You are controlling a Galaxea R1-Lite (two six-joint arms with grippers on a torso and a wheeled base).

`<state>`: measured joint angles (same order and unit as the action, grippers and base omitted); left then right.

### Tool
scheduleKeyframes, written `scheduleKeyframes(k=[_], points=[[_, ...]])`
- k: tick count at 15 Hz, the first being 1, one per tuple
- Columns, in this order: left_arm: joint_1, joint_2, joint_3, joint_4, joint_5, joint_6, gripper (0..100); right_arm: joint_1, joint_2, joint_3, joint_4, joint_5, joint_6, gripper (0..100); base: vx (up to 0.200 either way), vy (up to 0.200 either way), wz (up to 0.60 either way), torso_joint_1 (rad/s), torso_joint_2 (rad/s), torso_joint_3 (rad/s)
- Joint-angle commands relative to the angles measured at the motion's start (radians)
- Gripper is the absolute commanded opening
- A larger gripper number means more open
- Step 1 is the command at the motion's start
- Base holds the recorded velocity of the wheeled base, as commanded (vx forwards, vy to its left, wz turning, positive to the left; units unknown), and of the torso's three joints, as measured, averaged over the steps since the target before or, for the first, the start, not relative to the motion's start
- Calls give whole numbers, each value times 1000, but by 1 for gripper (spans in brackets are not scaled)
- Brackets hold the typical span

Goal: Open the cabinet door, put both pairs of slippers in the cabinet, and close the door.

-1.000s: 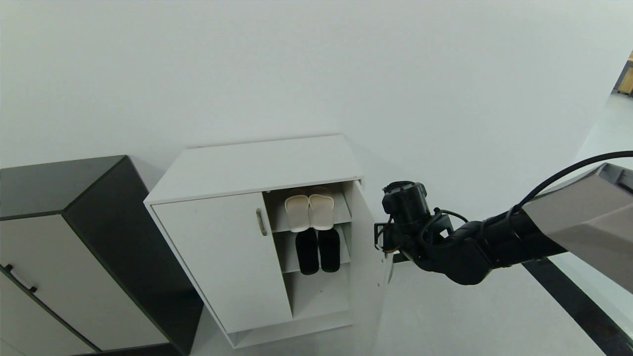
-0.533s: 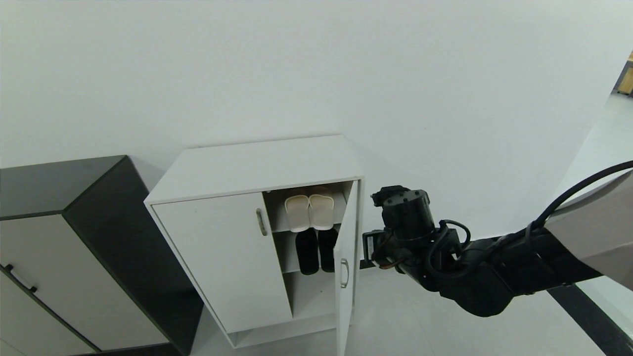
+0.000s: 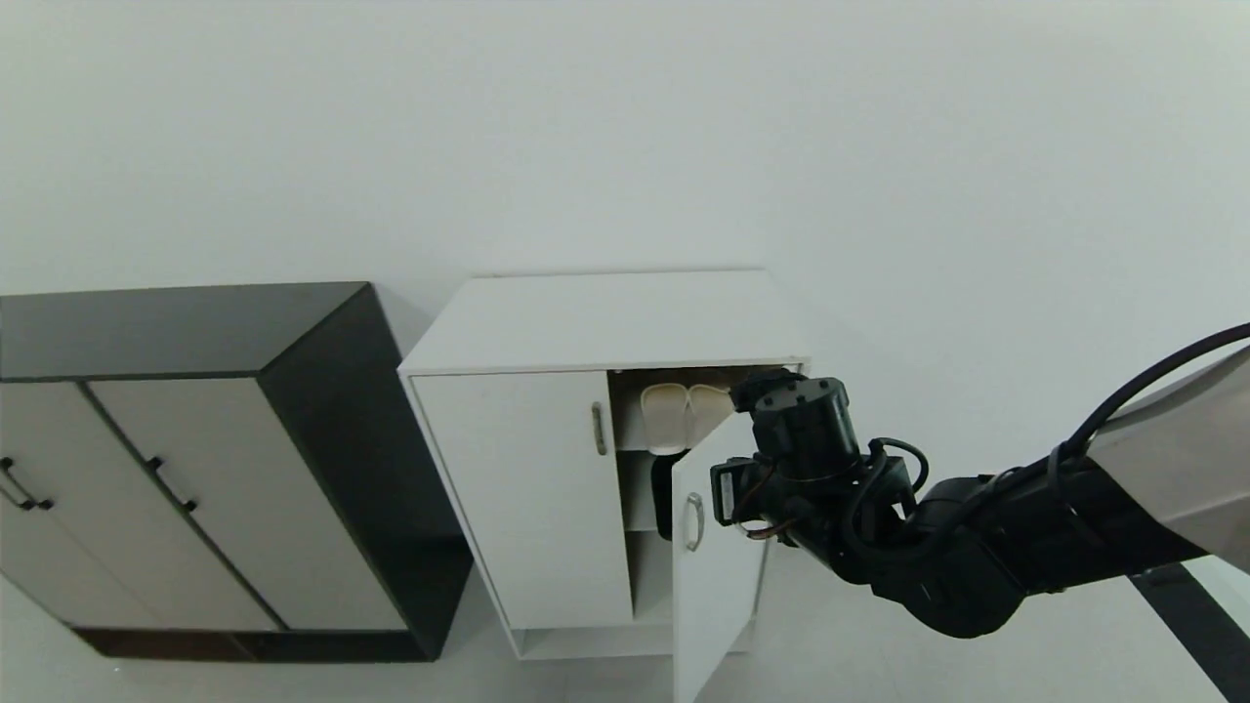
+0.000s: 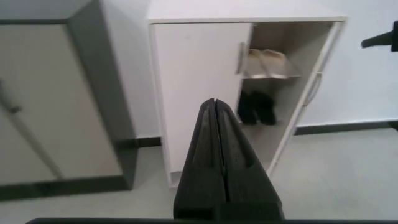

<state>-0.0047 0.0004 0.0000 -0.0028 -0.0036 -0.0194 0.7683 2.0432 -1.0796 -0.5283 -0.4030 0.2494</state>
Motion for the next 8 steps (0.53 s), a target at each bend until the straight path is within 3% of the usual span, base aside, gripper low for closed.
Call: scheduleKeyframes(k=[1,6,8], points=[[0,0,0,0,1,-1,0,-6,11,1,-9,0,-1,0,0,0,0,0,0,0],[0,1,0,0,-1,-1,0,-20,-12,36,-47,4,-5,0,0,0,0,0,0,0],[0,1,0,0,-3,1,0,-29,-43,96,-58,112,-12,0,0,0,0,0,0,0]])
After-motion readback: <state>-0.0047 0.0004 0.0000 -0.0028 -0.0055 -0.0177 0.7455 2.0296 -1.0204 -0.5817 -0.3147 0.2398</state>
